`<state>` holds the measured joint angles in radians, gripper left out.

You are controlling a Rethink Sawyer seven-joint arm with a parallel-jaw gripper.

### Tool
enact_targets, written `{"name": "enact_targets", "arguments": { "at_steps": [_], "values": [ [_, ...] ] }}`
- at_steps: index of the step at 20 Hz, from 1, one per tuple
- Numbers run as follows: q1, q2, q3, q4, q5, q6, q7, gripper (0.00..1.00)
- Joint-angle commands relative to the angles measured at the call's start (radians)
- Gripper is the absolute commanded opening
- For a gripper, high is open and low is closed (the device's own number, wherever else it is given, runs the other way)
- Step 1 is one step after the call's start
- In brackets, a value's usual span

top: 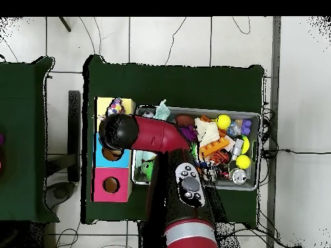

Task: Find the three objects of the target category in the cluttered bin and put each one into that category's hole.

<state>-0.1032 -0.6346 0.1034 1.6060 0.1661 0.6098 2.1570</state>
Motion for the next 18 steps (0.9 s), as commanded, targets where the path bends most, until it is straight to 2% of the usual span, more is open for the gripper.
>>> {"name": "enact_targets", "arguments": {
  "at_steps": [1,6,18],
  "values": [
    [0.036,-0.028,0.071,0.051,0.043,0.059,0.123,0.00],
    [0.086,-0.042,0.033,0.009,0.044,0.116,0.164,0.00],
    [0.113,-0.046,-0.014,0.017,0.026,0.114,0.159,0.00]
  ]
}}
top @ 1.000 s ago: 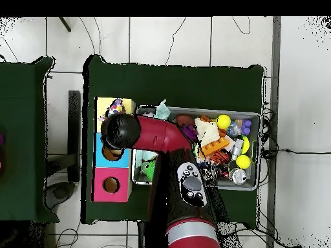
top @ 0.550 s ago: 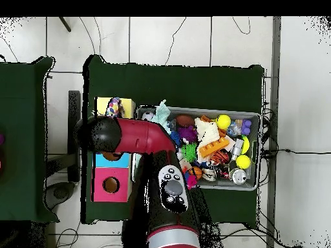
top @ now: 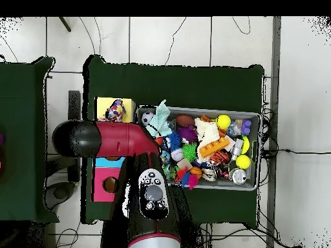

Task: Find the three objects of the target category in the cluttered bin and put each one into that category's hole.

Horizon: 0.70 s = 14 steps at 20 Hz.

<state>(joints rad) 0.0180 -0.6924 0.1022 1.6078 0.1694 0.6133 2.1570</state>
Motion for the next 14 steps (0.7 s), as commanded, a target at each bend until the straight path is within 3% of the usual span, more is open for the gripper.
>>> {"name": "enact_targets", "arguments": {
  "at_steps": [1,7,14],
  "values": [
    [-0.002,0.014,-0.022,0.007,0.014,0.119,0.161,0.00],
    [0.061,0.034,-0.111,-0.067,-0.067,0.152,0.158,0.00],
    [0.076,0.056,-0.144,-0.084,-0.074,0.144,0.156,0.00]
  ]
}}
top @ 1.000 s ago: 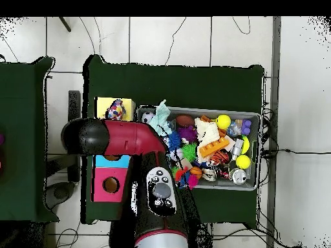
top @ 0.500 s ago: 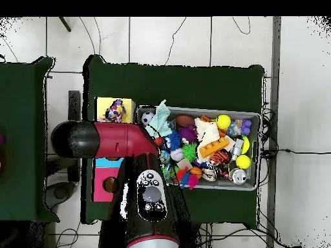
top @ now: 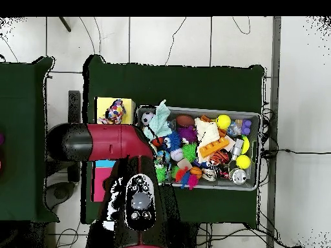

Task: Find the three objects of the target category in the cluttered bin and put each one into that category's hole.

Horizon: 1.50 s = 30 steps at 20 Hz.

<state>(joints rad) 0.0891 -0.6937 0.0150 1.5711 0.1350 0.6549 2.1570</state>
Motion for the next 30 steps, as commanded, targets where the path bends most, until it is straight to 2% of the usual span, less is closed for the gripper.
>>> {"name": "enact_targets", "arguments": {
  "at_steps": [1,5,21,30],
  "values": [
    [0.010,0.065,-0.060,-0.052,-0.037,0.096,0.162,0.00],
    [0.027,0.103,-0.073,-0.079,-0.025,0.080,0.174,0.00],
    [0.055,0.193,-0.103,-0.096,-0.010,-0.006,0.173,0.00],
    [0.068,0.268,-0.119,-0.174,0.002,-0.036,0.190,0.00]
  ]
}}
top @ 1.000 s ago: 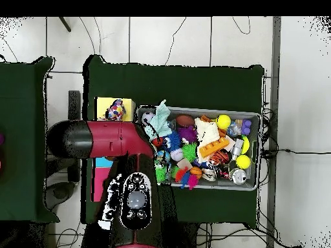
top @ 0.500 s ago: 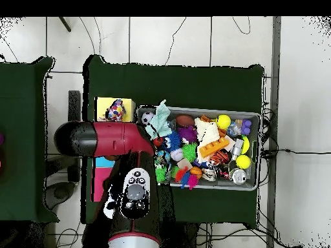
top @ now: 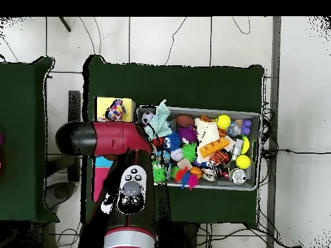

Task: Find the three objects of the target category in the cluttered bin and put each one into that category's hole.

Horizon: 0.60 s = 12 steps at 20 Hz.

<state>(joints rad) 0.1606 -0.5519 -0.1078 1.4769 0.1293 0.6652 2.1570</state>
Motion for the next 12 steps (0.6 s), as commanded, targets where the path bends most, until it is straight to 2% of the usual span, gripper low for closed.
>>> {"name": "enact_targets", "arguments": {
  "at_steps": [1,6,12],
  "values": [
    [0.000,0.125,0.002,-0.083,0.011,-0.046,0.194,0.00],
    [0.009,0.112,0.001,-0.075,0.021,-0.042,0.190,0.00],
    [-0.015,0.067,0.015,-0.008,-0.012,-0.037,0.107,0.00]
  ]
}}
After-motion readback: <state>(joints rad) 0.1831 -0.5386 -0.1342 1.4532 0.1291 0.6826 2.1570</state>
